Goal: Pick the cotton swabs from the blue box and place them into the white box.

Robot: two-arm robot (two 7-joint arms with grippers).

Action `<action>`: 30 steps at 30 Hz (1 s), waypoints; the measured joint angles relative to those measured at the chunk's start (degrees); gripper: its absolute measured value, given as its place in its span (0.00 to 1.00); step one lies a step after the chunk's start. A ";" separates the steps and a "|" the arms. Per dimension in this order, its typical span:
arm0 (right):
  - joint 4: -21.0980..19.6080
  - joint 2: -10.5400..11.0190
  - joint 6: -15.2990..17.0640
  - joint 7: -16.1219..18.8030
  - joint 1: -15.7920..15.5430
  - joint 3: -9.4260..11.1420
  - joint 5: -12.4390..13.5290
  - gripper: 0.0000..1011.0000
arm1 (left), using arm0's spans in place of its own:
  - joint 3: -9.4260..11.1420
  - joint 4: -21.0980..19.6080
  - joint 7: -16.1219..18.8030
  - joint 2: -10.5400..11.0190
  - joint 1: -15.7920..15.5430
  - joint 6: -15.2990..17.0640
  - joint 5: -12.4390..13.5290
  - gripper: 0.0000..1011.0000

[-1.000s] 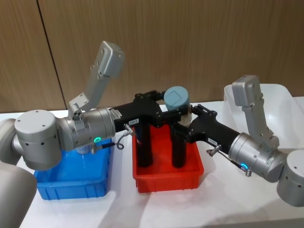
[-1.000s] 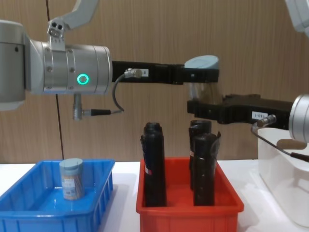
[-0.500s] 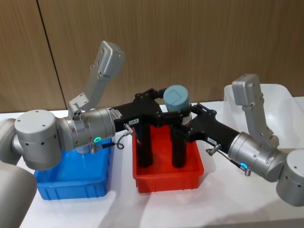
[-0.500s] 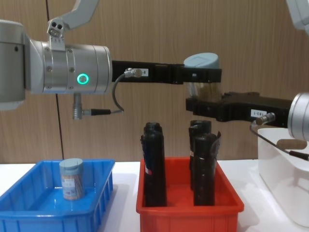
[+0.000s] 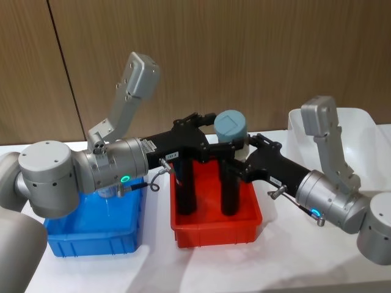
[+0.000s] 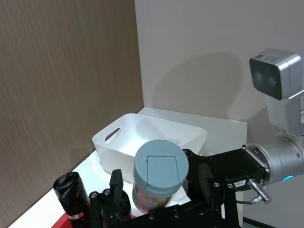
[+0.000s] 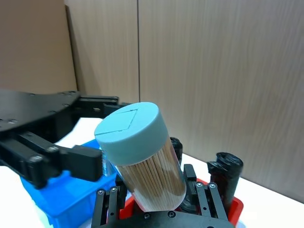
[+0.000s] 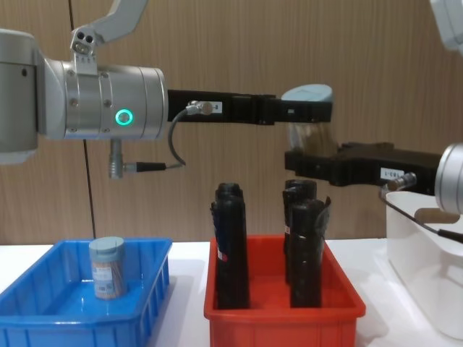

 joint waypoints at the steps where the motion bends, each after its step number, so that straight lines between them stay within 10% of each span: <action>1: 0.47 0.05 -0.05 -0.16 0.13 0.09 0.00 0.72 | 0.00 0.00 0.00 0.00 0.00 0.00 0.00 0.99; 30: 9.42 2.15 -2.38 -5.42 3.84 4.58 1.17 0.72 | 0.00 0.00 0.01 0.00 0.00 0.00 0.00 0.99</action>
